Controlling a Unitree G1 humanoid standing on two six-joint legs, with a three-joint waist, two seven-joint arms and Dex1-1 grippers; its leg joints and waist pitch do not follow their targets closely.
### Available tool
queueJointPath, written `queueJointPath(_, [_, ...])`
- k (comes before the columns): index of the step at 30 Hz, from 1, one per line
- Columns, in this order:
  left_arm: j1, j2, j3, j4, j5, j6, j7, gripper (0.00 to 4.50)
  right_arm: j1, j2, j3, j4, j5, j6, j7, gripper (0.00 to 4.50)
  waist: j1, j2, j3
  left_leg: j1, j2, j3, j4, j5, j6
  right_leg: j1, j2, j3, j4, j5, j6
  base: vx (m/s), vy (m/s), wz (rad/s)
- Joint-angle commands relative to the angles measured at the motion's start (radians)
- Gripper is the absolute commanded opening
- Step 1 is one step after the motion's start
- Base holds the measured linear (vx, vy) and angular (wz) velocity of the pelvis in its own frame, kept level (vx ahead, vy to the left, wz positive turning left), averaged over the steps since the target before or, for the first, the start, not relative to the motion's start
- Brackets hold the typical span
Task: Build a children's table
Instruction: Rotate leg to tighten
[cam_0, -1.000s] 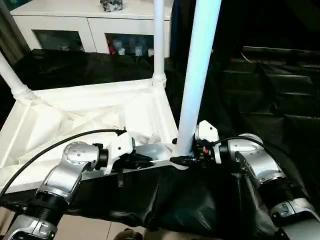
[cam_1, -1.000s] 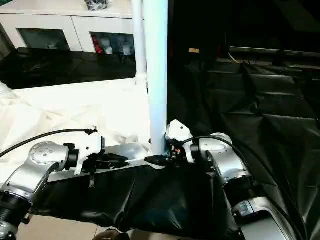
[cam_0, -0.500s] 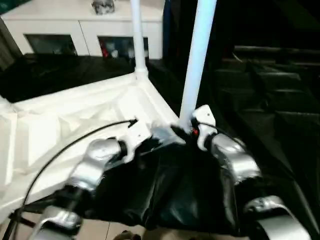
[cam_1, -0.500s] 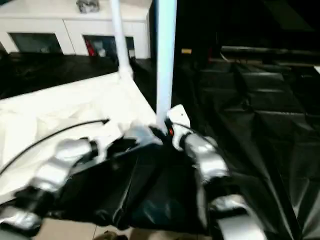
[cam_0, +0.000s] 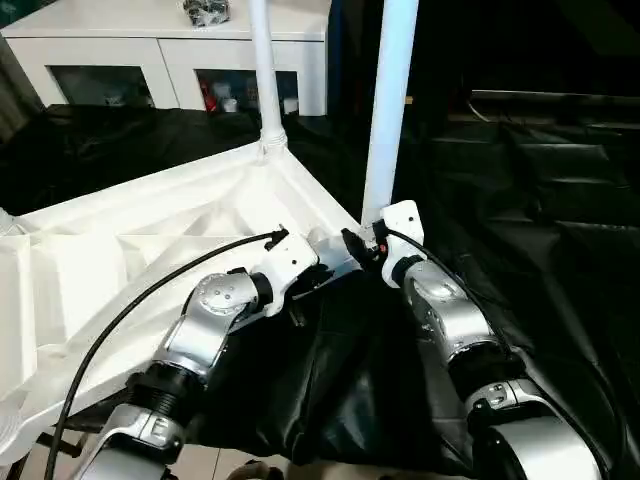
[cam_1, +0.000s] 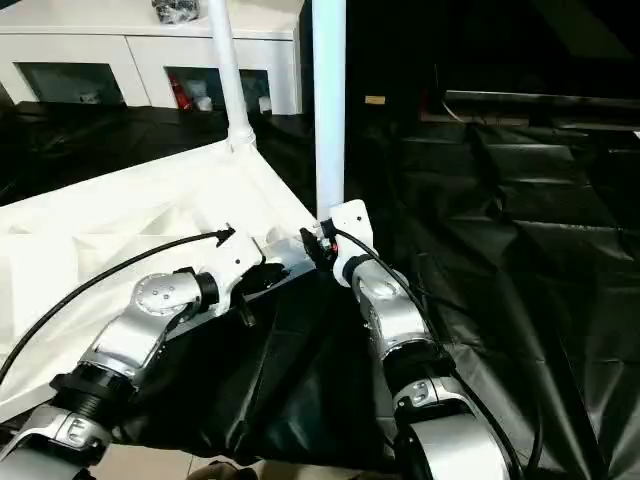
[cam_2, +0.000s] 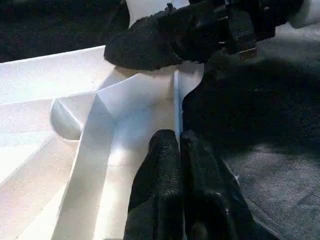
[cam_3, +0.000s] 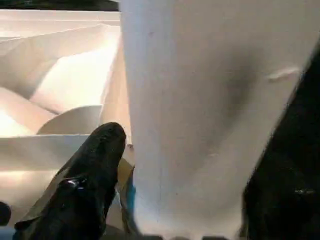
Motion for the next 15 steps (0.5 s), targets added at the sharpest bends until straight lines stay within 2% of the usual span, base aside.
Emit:
queueJointPath(1, [-0.004, -0.006, -0.018, -0.098, -0.072, -0.072, -0.084, 0.00, -0.009, 0.005, 0.041, -0.001, 0.017, -0.018, 0.104, 3.72, -0.001, -0.003, -0.071, 0.025, 0.067, -0.035, -0.079, -0.266, 0.017, 0.039, -0.068, 0.050, -0.072, -0.189, -0.233, 0.000, 0.000, 0.00])
queueJointPath(3, [0.006, 0.017, -0.012, -0.110, -0.088, -0.077, -0.119, 0.00, 0.000, -0.017, 0.046, -0.018, 0.035, -0.012, 0.181, 3.72, 0.002, -0.003, -0.071, 0.023, 0.068, -0.033, -0.076, -0.252, 0.033, 0.040, -0.066, 0.049, -0.069, -0.159, -0.244, 0.000, 0.000, 0.00])
queueJointPath(6, [0.011, 0.038, -0.001, -0.116, -0.107, -0.079, -0.152, 0.00, 0.015, -0.045, 0.068, -0.044, 0.047, -0.002, 0.278, 3.72, 0.004, -0.003, -0.070, 0.024, 0.069, -0.033, -0.077, -0.256, 0.036, 0.041, -0.066, 0.048, -0.068, -0.173, -0.244, 0.000, 0.000, 0.00])
queueJointPath(9, [0.021, 0.079, 0.024, -0.128, -0.149, -0.083, -0.220, 0.00, 0.054, -0.112, 0.137, -0.106, 0.050, -0.009, 0.479, 3.72, 0.008, -0.005, -0.069, 0.022, 0.070, -0.033, -0.078, -0.252, 0.036, 0.041, -0.065, 0.047, -0.067, -0.178, -0.243, 0.000, 0.000, 0.00])
queueJointPath(12, [0.025, 0.102, 0.030, -0.133, -0.164, -0.086, -0.251, 0.00, 0.075, -0.146, 0.166, -0.144, 0.056, -0.004, 0.578, 3.72, 0.011, -0.005, -0.068, 0.022, 0.071, -0.032, -0.077, -0.254, 0.043, 0.041, -0.065, 0.048, -0.067, -0.184, -0.243, 0.000, 0.000, 0.00])
queueJointPath(15, [0.030, 0.146, 0.037, -0.136, -0.181, -0.091, -0.302, 0.00, 0.107, -0.211, 0.222, -0.204, 0.062, 0.015, 0.730, 3.72, 0.017, -0.005, -0.069, 0.025, 0.073, -0.033, -0.078, -0.269, 0.037, 0.039, -0.066, 0.048, -0.070, -0.221, -0.240, 0.000, 0.000, 0.00])
